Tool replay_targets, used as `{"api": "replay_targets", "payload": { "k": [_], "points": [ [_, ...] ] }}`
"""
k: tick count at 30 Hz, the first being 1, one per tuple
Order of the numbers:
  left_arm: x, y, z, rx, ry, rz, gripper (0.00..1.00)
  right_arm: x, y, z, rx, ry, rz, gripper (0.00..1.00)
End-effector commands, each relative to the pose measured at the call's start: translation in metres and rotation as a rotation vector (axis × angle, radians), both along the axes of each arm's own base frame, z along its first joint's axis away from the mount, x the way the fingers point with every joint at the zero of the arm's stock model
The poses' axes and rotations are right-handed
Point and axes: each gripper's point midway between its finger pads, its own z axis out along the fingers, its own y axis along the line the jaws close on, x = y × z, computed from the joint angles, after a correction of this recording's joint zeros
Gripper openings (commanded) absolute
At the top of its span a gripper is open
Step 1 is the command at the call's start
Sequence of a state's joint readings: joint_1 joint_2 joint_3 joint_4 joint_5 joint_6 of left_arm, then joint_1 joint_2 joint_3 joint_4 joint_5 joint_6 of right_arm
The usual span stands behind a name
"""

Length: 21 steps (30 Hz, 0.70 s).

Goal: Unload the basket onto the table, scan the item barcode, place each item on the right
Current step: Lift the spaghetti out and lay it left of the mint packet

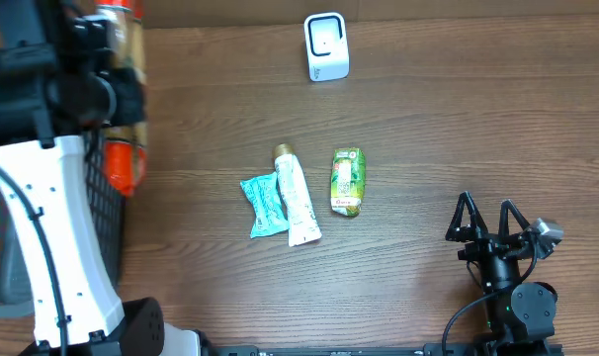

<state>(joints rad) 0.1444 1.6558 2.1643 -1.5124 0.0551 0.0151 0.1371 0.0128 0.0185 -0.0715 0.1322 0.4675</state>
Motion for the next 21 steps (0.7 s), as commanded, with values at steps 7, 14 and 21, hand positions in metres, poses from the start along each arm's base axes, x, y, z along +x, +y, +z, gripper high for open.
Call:
{"api": "replay_targets", "payload": {
  "k": [7,14,21],
  "points": [
    [-0.015,-0.047,-0.031,0.047,0.110,-0.035,0.04,0.000,-0.002,-0.002,-0.001,-0.004,-0.010,1.00],
    [-0.026,-0.066,-0.073,0.076,0.233,-0.021,0.04,0.000,-0.002,-0.002,-0.001,-0.004,-0.010,1.00],
    [-0.034,-0.072,-0.131,0.133,0.335,0.042,0.04,0.000,-0.002,-0.002,-0.001,-0.004,-0.010,1.00]
  ]
}}
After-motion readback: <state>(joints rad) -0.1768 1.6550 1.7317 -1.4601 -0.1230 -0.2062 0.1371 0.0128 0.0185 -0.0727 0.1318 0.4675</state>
